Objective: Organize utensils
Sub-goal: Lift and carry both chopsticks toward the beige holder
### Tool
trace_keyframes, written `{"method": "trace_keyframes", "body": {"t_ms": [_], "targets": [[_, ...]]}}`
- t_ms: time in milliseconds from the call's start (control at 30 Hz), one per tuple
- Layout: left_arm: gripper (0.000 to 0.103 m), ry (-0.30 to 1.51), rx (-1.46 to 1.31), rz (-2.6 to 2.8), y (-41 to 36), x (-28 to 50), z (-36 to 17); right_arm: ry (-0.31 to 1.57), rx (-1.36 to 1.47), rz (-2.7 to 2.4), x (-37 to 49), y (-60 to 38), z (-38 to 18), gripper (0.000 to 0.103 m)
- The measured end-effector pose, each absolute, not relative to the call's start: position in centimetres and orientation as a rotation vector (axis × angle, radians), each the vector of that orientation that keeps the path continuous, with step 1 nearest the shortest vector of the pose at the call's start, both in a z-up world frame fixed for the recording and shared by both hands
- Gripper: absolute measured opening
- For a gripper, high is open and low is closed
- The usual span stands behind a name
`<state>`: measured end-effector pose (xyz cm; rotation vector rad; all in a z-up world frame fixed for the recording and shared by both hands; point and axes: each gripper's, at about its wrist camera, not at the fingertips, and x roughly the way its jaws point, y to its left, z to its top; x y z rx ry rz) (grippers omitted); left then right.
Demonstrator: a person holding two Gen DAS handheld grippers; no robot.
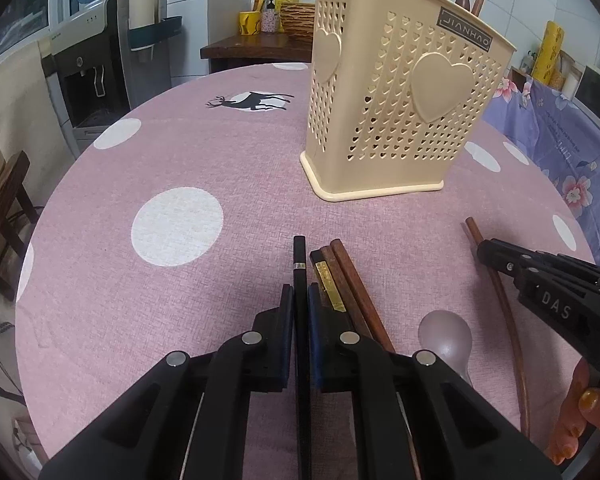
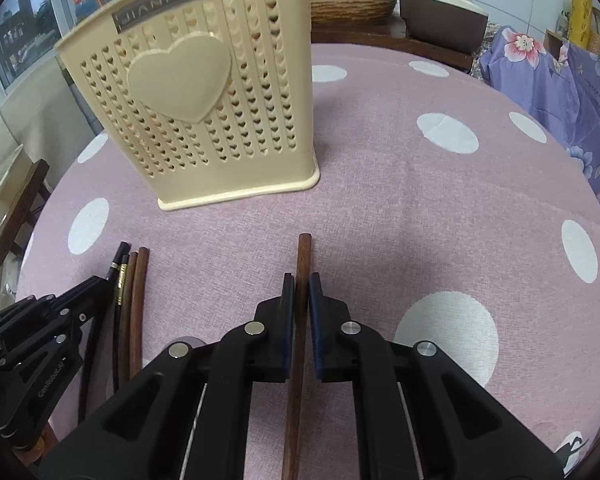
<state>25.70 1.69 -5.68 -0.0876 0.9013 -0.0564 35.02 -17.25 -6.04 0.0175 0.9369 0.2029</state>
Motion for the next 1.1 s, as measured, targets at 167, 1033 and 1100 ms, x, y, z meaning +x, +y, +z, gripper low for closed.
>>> {"method": "trace_keyframes", "body": {"t_ms": [167, 1033, 1100], "targets": [[0.008, 0.873, -0.128, -0.073, 2.4, 25.0, -4.3, 0.878, 0.052, 0.226, 33.7, -18.0, -3.8, 0.008], [0.008, 0.548, -0.187, -0.109, 6.0, 20.2, 8.0, 0.555, 0.119, 0.279, 26.7, -23.7, 9.9, 0.008], [0.008, 0.539, -0.181, -0.109, 6.2, 20.1, 8.3, 0.555, 0.119, 0.288, 26.7, -23.7, 10.1, 0.008]]}}
